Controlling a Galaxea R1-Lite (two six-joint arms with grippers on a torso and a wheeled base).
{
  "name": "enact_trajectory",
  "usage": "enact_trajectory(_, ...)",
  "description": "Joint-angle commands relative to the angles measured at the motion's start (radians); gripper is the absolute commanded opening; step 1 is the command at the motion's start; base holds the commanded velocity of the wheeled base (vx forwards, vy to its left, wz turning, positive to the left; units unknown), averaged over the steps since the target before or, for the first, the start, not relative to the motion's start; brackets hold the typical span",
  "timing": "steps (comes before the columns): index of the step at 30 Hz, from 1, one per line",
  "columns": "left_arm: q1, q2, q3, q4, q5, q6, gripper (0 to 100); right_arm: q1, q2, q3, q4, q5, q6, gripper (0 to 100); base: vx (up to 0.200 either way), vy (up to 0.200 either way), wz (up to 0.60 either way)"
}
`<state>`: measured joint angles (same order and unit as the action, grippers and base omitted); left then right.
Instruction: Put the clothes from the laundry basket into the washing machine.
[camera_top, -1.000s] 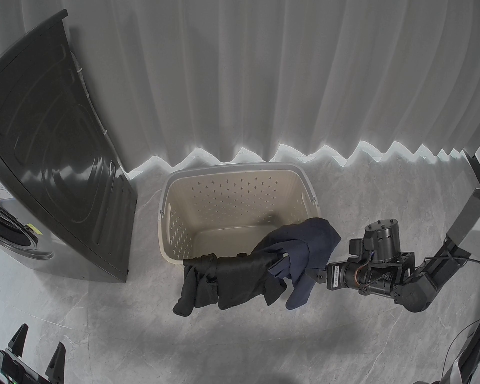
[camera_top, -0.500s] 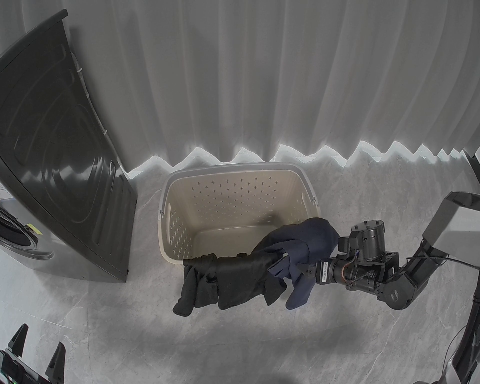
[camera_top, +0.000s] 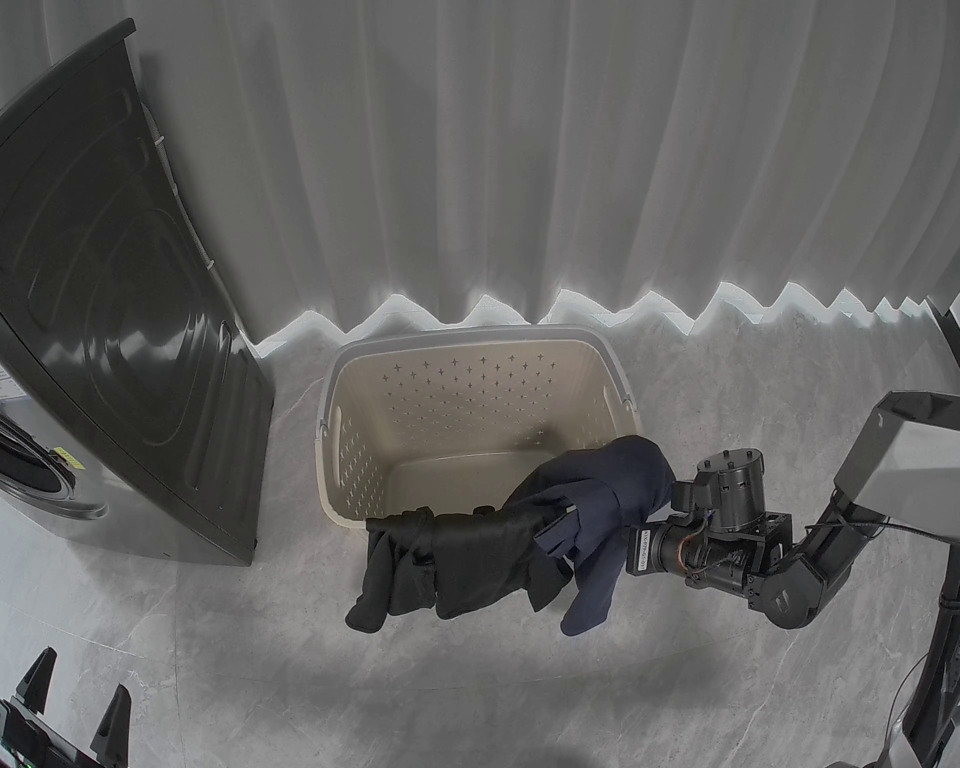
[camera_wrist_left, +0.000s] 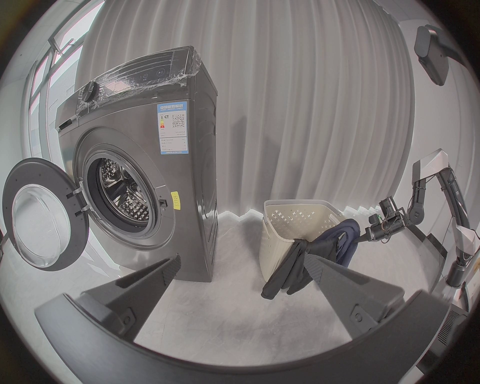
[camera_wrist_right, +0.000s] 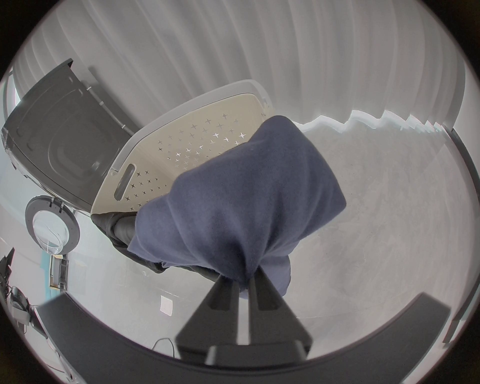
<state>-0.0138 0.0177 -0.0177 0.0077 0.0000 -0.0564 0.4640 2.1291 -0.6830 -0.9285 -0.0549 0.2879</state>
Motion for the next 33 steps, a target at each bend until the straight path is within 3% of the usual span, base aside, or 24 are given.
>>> enact_trajectory(1, 0.0, -0.012, 0.015, 0.0, 0.0, -0.002, 100, 0.018, -0.055, 0.051, -0.044, 0.004, 0.001, 0, 0.0, 0.0, 0.0)
enact_trajectory(12, 0.0, -0.012, 0.015, 0.0, 0.0, -0.002, 100, 0.065, -0.287, 0.207, -0.078, 0.004, -0.001, 0, 0.0, 0.0, 0.0)
enact_trajectory(22, 0.0, -0.012, 0.015, 0.0, 0.0, -0.002, 100, 0.071, -0.328, 0.212, -0.085, 0.003, 0.001, 0, 0.0, 0.0, 0.0)
enact_trajectory(33, 0.0, -0.012, 0.015, 0.0, 0.0, -0.002, 100, 0.097, -0.566, 0.215, -0.073, -0.006, -0.01, 0, 0.0, 0.0, 0.0)
